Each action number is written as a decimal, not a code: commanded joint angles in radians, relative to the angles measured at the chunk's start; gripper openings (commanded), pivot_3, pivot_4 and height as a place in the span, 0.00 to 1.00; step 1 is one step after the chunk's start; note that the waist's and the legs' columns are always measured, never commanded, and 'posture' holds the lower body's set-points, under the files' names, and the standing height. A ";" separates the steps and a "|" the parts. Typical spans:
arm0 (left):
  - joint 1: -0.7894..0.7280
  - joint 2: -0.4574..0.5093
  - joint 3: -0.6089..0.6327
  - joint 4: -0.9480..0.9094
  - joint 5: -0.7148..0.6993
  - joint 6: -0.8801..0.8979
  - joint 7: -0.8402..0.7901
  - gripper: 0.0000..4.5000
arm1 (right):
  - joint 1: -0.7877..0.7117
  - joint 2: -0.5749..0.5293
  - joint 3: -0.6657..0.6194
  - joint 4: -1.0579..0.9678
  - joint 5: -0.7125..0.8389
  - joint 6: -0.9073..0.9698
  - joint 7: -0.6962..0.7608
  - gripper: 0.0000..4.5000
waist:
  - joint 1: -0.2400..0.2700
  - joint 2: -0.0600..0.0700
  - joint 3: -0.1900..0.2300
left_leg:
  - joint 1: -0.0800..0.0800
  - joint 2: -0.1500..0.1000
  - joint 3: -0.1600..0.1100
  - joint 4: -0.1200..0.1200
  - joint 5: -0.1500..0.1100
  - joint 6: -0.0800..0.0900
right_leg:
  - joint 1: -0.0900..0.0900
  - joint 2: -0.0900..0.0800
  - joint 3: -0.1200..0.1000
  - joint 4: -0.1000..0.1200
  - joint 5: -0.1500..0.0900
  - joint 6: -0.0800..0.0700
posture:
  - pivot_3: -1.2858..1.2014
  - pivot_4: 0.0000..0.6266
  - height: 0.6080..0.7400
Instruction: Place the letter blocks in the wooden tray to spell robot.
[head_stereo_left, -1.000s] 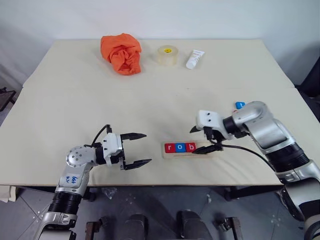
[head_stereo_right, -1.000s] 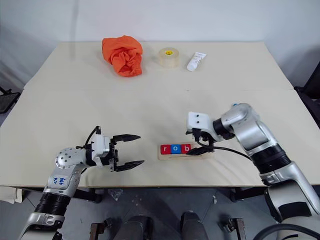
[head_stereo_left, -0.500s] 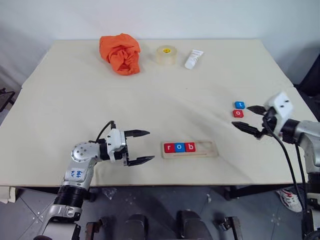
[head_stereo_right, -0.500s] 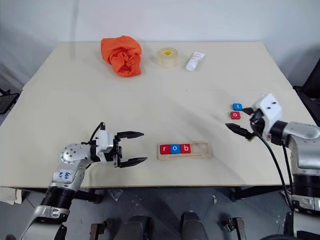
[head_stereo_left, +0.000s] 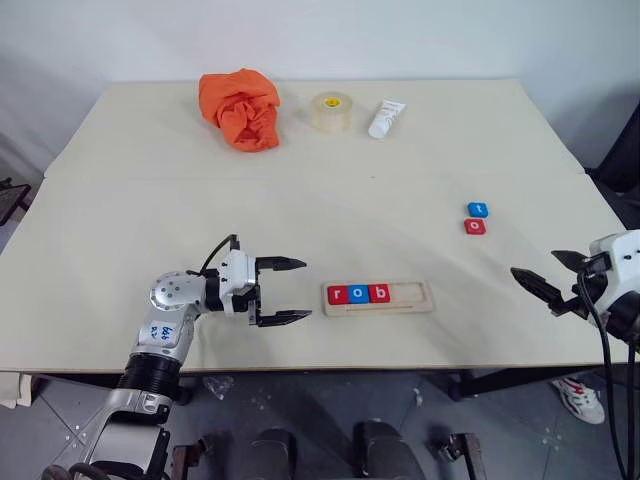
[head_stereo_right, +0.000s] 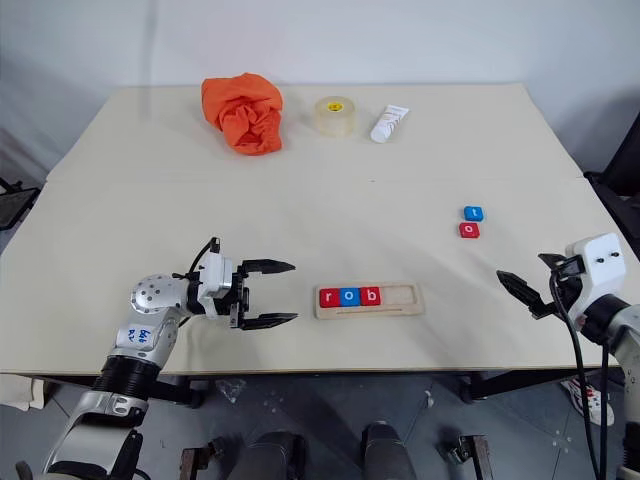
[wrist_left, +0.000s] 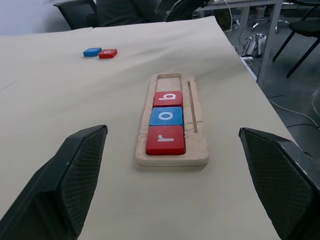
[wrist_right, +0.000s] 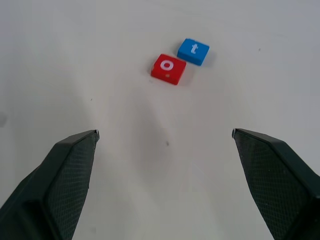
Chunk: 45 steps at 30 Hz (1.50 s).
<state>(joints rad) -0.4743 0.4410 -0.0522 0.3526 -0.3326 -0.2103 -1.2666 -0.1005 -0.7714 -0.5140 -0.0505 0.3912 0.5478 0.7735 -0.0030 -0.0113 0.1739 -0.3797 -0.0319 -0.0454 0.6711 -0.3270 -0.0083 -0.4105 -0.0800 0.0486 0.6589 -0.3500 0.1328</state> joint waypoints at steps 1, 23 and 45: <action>-0.016 -0.004 0.005 -0.008 -0.008 -0.019 -0.009 1.00 | 0.006 -0.006 -0.029 -0.049 0.036 0.014 -0.018 1.00 | 0.001 0.000 0.000 | 0.000 0.000 0.000 0.000 0.000 0.000 | 0.000 0.000 0.000 0.000 0.000 0.000 | 0.52 0.24 1.00; 0.020 -0.016 -0.010 -0.063 -0.009 -0.012 0.000 1.00 | -0.329 0.149 0.178 0.225 -0.081 -0.048 -0.275 1.00 | -0.006 0.000 0.000 | 0.000 0.000 0.000 0.003 0.000 0.000 | 0.000 0.000 0.000 0.002 0.000 0.000 | 0.52 0.24 1.00; 0.136 0.011 0.008 -0.221 -0.016 0.042 0.091 1.00 | -0.622 0.298 0.260 0.802 -0.215 -0.315 -0.483 0.65 | -0.028 0.001 0.000 | 0.000 0.000 0.000 0.003 0.000 0.000 | 0.000 0.000 -0.001 0.002 0.000 0.000 | 0.52 0.24 1.00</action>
<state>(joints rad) -0.3420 0.4452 -0.0563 0.1678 -0.3328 -0.1642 -1.1805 -0.7226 -0.4696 -0.2431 0.7292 0.1854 0.2404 0.3098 -0.0310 -0.0104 0.1735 -0.3793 -0.0316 -0.0457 0.6742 -0.3270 -0.0084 -0.4101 -0.0804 0.0480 0.6612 -0.3500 0.1328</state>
